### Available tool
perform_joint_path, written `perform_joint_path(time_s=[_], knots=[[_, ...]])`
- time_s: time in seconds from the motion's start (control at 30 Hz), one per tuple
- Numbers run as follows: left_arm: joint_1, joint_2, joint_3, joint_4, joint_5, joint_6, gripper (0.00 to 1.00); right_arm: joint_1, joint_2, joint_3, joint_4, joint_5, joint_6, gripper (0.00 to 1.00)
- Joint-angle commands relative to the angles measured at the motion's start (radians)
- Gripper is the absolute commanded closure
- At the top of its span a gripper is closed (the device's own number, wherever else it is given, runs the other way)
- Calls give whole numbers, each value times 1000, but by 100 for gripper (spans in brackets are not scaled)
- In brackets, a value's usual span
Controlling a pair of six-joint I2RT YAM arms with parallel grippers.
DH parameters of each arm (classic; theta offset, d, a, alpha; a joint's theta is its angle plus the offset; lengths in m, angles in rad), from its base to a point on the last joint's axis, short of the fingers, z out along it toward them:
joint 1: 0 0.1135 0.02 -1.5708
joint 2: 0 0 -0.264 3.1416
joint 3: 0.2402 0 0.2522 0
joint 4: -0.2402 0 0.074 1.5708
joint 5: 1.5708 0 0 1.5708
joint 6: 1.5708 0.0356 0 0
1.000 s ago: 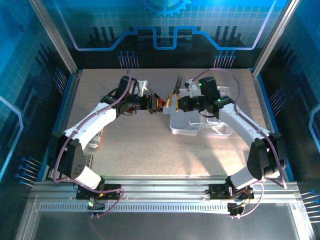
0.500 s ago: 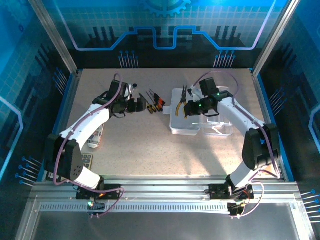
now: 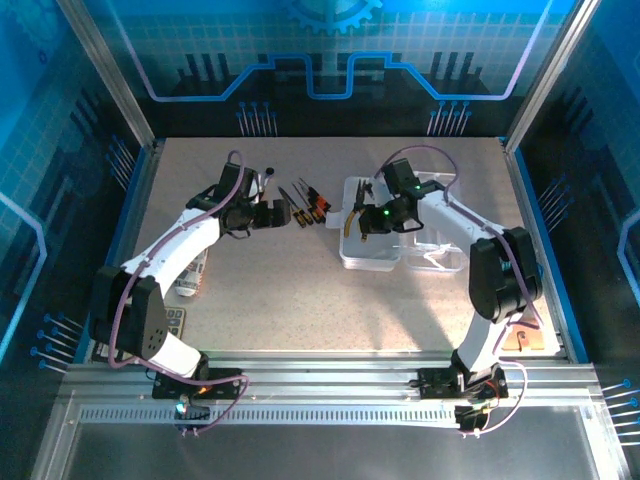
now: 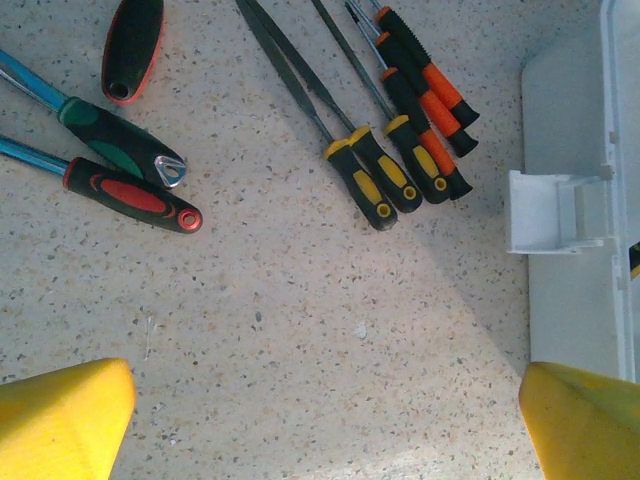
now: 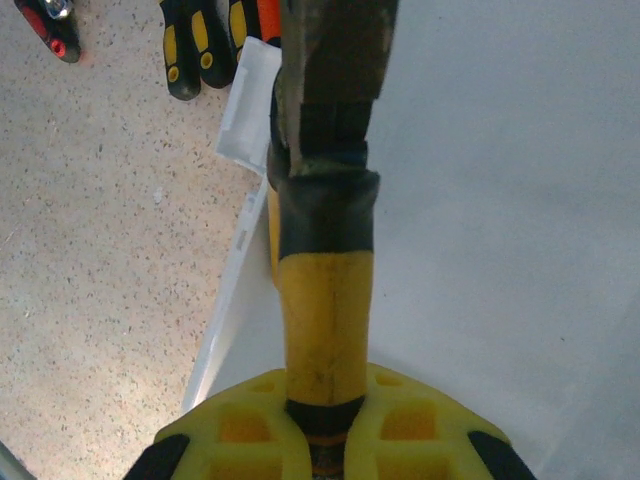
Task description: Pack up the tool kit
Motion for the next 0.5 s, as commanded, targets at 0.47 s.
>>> perform_joint_path(time_s=[0.47], knots=[[18, 14, -23, 2, 0, -3, 1, 48, 87, 85, -3, 57, 22, 63]])
